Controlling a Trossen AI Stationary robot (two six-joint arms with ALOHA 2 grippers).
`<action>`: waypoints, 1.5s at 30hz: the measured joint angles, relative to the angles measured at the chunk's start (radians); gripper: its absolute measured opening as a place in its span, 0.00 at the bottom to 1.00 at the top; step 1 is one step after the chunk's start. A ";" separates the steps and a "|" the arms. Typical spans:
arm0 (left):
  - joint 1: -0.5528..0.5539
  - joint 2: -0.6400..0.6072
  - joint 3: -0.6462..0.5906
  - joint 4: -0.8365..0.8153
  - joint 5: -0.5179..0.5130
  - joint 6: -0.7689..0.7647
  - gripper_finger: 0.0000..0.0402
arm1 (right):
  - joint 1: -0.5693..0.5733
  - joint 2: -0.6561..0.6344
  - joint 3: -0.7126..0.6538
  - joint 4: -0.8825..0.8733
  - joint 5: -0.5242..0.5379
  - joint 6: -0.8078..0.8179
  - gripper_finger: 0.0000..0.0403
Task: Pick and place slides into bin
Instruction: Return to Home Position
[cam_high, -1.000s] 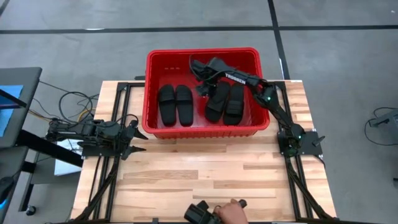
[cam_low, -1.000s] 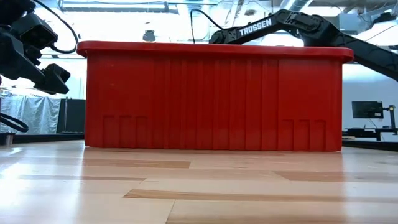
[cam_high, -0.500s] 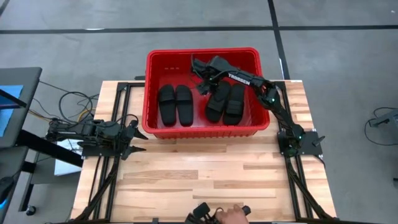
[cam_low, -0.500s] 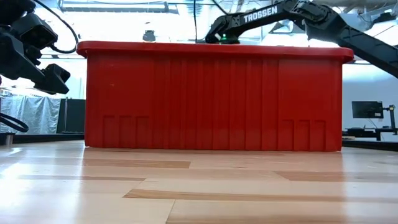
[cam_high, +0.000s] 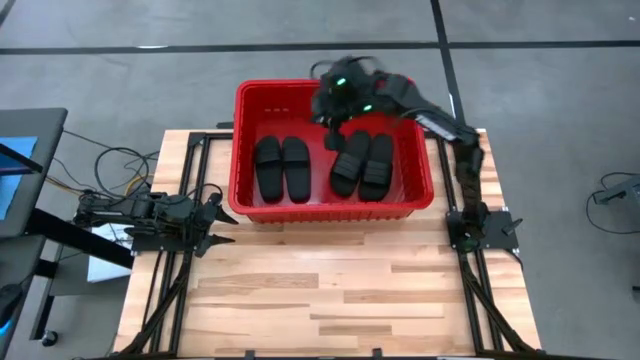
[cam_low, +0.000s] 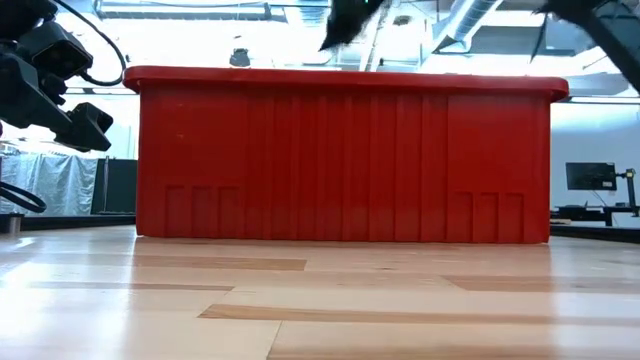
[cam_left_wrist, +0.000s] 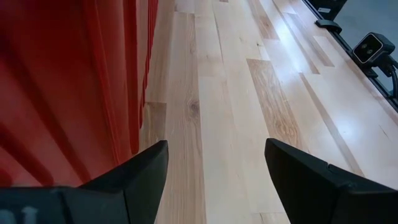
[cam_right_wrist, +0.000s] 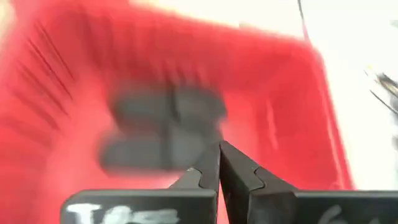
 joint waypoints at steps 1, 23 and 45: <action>0.000 0.000 0.000 0.000 0.000 0.000 0.64 | 0.000 -0.025 0.000 0.036 -0.063 0.064 0.00; 0.000 0.000 0.000 0.000 0.000 0.000 0.64 | 0.644 -0.639 -0.409 0.273 0.535 0.590 0.00; 0.000 0.000 0.000 0.000 0.000 0.000 0.64 | 0.916 -1.125 -1.633 1.389 -0.208 0.516 0.00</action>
